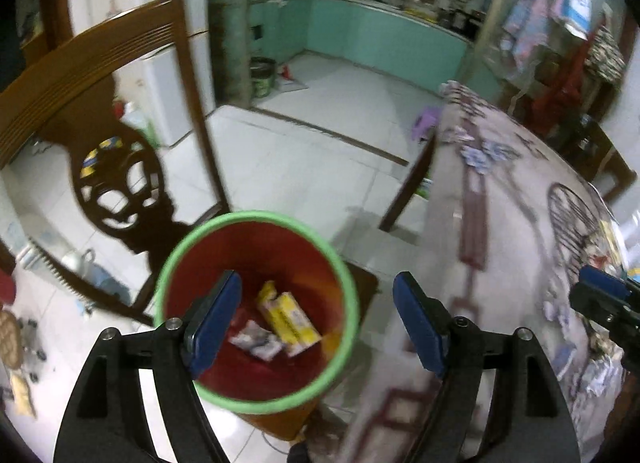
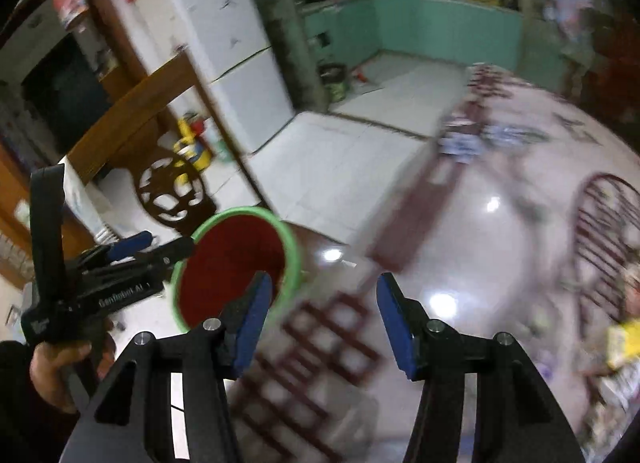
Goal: Collect trash
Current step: 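Carry both items to the red bin and open both tools to drop them, then grasp crumpled foil paper with the left tool while the right tool grasps a clear plastic bottle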
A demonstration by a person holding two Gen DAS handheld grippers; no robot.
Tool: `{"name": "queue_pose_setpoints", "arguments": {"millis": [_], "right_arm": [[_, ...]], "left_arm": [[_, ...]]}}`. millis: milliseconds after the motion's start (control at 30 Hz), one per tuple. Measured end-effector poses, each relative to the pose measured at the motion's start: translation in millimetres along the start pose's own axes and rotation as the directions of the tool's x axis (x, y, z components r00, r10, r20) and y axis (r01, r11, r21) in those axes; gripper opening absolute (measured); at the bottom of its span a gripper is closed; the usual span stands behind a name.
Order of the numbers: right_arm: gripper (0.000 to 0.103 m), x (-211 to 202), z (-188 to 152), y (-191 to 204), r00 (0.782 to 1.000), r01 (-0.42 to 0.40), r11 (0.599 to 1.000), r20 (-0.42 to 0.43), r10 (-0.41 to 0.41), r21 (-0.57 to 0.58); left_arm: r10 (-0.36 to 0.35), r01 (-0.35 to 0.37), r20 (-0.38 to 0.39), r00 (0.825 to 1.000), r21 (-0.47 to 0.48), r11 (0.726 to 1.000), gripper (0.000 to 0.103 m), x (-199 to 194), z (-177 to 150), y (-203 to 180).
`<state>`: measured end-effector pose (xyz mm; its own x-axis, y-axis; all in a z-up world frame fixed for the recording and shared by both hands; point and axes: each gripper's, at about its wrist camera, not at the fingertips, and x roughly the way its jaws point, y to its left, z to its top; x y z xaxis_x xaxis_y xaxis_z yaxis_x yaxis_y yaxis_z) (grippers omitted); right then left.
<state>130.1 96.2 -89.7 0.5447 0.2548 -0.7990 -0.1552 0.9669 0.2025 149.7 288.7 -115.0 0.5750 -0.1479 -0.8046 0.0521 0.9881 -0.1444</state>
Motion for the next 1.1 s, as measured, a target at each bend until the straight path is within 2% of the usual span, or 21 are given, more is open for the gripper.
{"name": "queue_pose_setpoints", "arguments": {"millis": [100, 300, 467, 567, 667, 800, 967, 1100], "right_arm": [[0.055, -32, -21, -43, 0.996, 0.084, 0.996, 0.021, -0.085, 0.04], [0.066, -96, -63, -154, 0.977, 0.208, 0.97, 0.013, -0.211, 0.124], [0.067, -137, -100, -260, 0.948, 0.316, 0.928, -0.027, -0.317, 0.198], [0.067, -153, -115, -315, 0.933, 0.358, 0.905, -0.058, -0.355, 0.231], [0.067, -153, -125, -353, 0.929, 0.369, 0.898, -0.115, -0.351, 0.241], [0.067, -140, -137, -387, 0.946, 0.31, 0.91, -0.18, -0.269, 0.274], [0.067, -113, -151, -403, 0.941, 0.299, 0.911, -0.244, -0.232, 0.284], [0.067, -101, -159, -411, 0.938, 0.29, 0.91, -0.277, -0.209, 0.296]], "left_arm": [[-0.036, 0.036, -0.001, 0.999, 0.031, 0.999, 0.081, -4, -4, -33], [-0.115, 0.114, -0.001, 0.993, 0.13, 0.985, 0.088, -23, -23, -113], [-0.215, 0.216, -0.024, 0.976, 0.21, 0.954, 0.09, -41, -49, -179], [-0.264, 0.266, -0.043, 0.964, 0.253, 0.93, 0.093, -49, -62, -212], [-0.314, 0.323, -0.077, 0.946, 0.292, 0.9, 0.094, -55, -76, -246], [-0.354, 0.376, -0.129, 0.927, 0.34, 0.862, 0.095, -60, -95, -286], [-0.371, 0.422, -0.203, 0.906, 0.386, 0.82, 0.095, -58, -115, -327], [-0.358, 0.441, -0.268, 0.894, 0.392, 0.808, 0.095, -47, -127, -347]]}}
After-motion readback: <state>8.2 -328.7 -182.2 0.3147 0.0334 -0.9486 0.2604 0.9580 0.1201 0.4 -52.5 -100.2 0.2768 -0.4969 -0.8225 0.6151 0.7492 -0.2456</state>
